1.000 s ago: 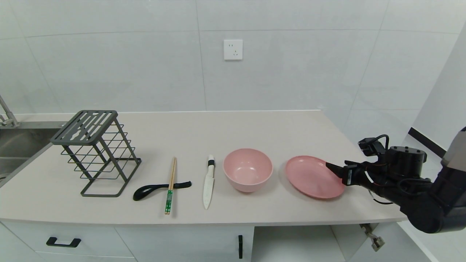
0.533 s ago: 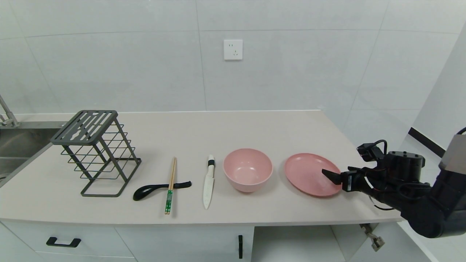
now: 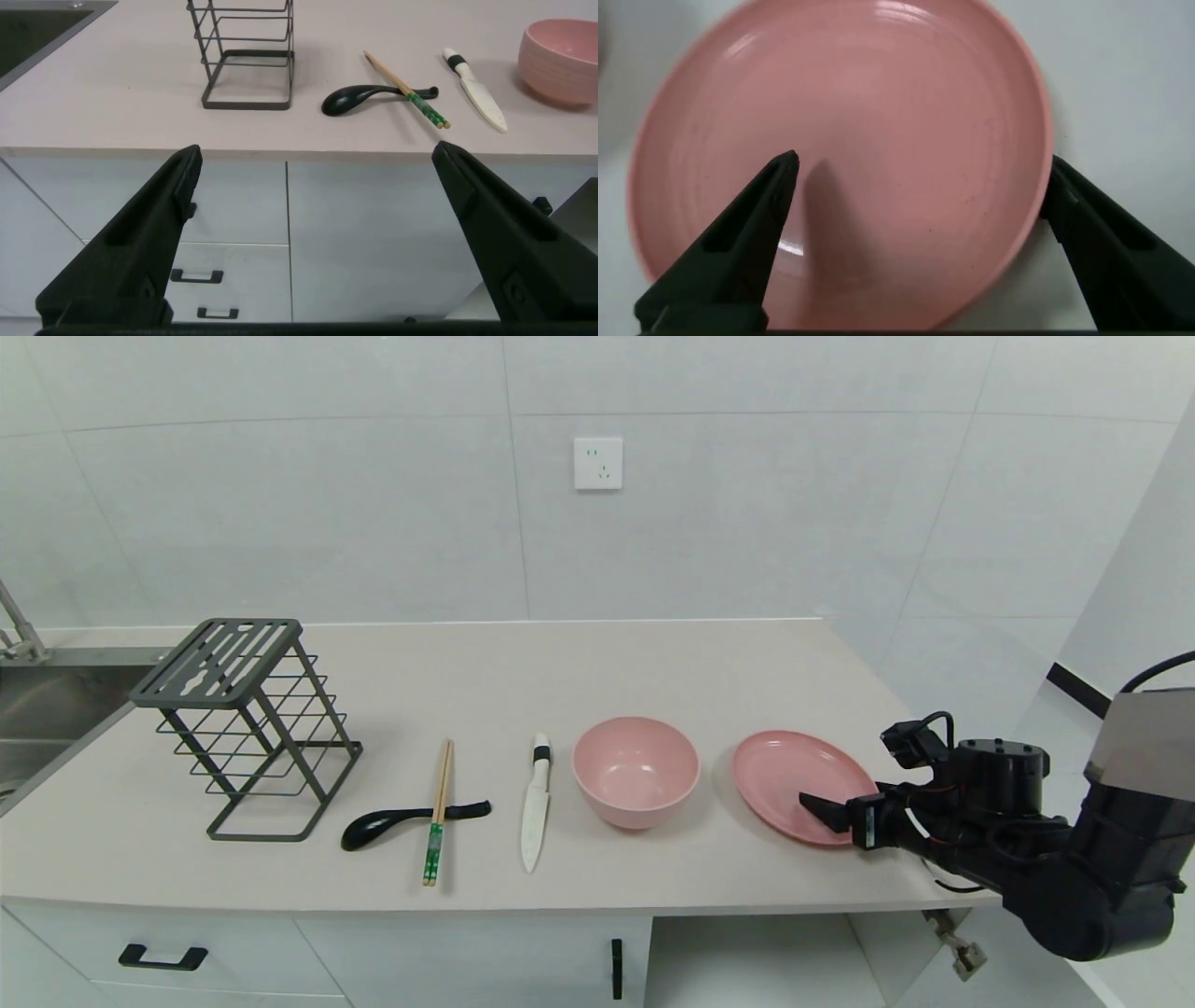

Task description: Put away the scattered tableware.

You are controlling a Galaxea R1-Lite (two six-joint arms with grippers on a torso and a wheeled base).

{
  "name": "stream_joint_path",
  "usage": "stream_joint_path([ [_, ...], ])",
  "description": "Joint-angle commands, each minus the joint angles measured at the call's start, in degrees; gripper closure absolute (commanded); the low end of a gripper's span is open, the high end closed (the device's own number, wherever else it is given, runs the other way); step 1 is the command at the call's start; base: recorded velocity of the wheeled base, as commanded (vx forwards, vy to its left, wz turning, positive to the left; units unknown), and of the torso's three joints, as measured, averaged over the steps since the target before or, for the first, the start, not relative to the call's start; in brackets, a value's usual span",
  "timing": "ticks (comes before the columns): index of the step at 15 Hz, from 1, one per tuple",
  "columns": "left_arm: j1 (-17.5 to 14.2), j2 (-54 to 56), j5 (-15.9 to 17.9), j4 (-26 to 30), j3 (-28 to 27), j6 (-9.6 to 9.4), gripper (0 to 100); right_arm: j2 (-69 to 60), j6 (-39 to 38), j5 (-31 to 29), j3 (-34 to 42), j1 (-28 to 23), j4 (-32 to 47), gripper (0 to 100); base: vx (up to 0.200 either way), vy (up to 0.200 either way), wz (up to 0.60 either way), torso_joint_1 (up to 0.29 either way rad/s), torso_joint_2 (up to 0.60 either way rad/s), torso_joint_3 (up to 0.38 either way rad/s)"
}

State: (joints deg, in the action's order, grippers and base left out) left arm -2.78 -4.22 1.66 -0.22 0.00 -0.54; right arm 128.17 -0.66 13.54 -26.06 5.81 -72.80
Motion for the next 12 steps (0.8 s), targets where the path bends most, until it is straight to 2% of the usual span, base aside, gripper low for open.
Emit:
stream_joint_path([
  [1,0.0,-0.1,0.0,0.0,0.0,0.01,0,0.2,0.0,0.0,0.0,-0.1,0.0,0,0.0,0.0,0.0,0.0,0.0,0.0],
  [2,0.0,-0.1,0.0,0.0,0.0,0.01,0,0.3,0.0,0.0,0.0,-0.2,0.0,0,0.0,0.0,0.0,0.0,0.0,0.0],
  [3,0.0,-0.1,0.0,0.0,0.0,0.01,0,0.3,0.0,-0.1,0.0,-0.2,-0.1,100,0.0,0.0,0.0,0.0,0.0,0.0],
  [12,0.0,-0.1,0.0,0.0,0.0,0.01,0,-0.1,0.0,-0.3,-1.8,-1.6,-0.1,100,0.0,0.0,0.0,0.0,0.0,0.0],
])
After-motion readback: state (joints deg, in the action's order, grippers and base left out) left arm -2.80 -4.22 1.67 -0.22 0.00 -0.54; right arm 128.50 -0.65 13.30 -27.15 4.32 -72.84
